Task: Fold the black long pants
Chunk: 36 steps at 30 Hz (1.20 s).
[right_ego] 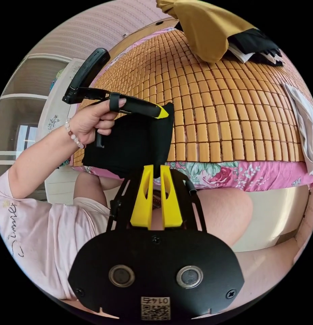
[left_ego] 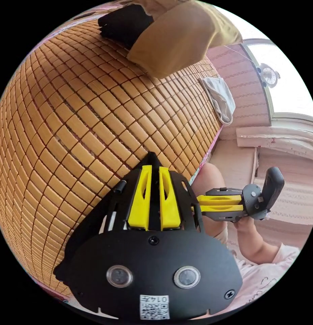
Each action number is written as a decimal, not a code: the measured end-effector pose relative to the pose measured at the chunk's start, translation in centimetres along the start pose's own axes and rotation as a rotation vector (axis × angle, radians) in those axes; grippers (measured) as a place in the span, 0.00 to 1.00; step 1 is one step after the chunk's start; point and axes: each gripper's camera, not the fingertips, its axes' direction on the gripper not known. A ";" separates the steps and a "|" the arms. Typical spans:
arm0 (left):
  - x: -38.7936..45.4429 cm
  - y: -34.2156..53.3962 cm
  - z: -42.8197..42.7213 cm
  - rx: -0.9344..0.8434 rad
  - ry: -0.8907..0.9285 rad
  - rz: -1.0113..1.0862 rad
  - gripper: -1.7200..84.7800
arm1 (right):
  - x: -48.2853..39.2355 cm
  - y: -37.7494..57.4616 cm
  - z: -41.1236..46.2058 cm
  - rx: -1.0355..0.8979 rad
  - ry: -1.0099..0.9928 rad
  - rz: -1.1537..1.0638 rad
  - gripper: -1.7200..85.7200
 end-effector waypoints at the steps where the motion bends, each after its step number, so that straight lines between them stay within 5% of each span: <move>1: -0.1 0.2 -0.2 0.011 0.016 0.003 0.06 | 0.3 0.6 -0.7 0.022 -0.021 -0.005 0.05; 12: 1.6 8.6 -17.4 0.415 0.088 0.268 0.05 | -3.1 3.2 -11.4 0.353 -0.204 -0.266 0.05; 18: -7.3 26.7 -23.5 0.557 -0.082 -0.082 0.09 | -16.5 -1.0 -2.1 0.045 -0.381 -0.642 0.08; 20: -10.8 31.9 -23.0 0.552 -0.217 -0.282 0.12 | -20.1 -1.9 4.1 -0.121 -0.224 -0.694 0.09; 24: -15.4 40.1 -20.9 0.556 -0.063 -0.522 0.13 | -19.9 -1.6 6.0 -0.180 -0.108 -0.639 0.09; 32: -15.0 41.0 -18.6 0.580 0.067 -0.440 0.16 | -11.6 -1.9 -0.5 0.144 -0.007 -0.214 0.17; 36: -15.2 39.9 -17.4 0.499 0.042 -0.430 0.17 | -10.9 -3.1 1.1 0.100 -0.056 -0.140 0.17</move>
